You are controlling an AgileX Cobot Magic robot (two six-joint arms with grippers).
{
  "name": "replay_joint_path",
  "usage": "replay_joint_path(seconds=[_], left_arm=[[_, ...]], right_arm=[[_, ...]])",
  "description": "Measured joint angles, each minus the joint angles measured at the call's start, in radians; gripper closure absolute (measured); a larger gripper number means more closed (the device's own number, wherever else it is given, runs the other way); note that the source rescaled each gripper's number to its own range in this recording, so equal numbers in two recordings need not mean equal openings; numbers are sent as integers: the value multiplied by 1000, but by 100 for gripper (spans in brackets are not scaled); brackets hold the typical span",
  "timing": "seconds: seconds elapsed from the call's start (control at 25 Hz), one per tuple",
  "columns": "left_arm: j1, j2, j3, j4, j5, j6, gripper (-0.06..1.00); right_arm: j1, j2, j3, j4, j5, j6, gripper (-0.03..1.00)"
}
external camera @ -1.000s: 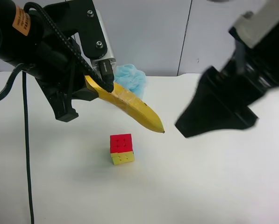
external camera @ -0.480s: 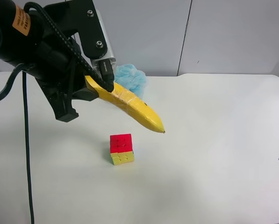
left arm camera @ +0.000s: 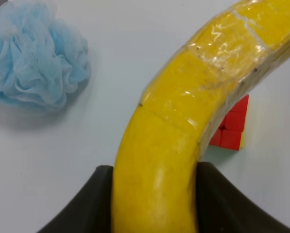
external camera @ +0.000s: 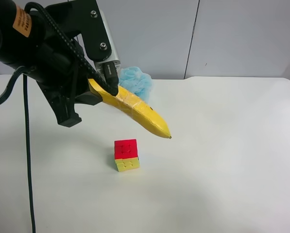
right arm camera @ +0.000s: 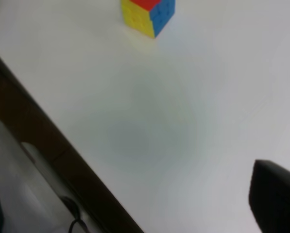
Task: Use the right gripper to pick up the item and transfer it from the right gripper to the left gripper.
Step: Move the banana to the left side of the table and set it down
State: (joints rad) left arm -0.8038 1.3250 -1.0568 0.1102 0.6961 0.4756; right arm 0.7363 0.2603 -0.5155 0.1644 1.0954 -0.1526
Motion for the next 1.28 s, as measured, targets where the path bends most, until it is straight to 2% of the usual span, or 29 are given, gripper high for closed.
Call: replay_joint_path(seconds=[0.24, 0.6, 0.72, 0.76, 0.8, 0.96, 1.28], left_arm=[[0, 0, 0, 0, 1, 0, 93], [0, 0, 0, -2, 2, 0, 93], [0, 0, 0, -2, 2, 0, 93], [0, 0, 0, -2, 2, 0, 93], [0, 0, 0, -2, 2, 0, 93], [0, 0, 0, -2, 2, 0, 93], [0, 0, 0, -19, 2, 0, 93]], right_arm=[[0, 0, 9, -30, -20, 73, -3], [-6, 0, 9, -27, -21, 78, -3], [-86, 0, 9, -24, -21, 78, -3], [-130, 0, 9, -23, -21, 78, -3], [-222, 0, 9, -23, -21, 78, -3], [-371, -11, 9, -23, -21, 78, -3], [-519, -192, 11, -23, -24, 78, -3]])
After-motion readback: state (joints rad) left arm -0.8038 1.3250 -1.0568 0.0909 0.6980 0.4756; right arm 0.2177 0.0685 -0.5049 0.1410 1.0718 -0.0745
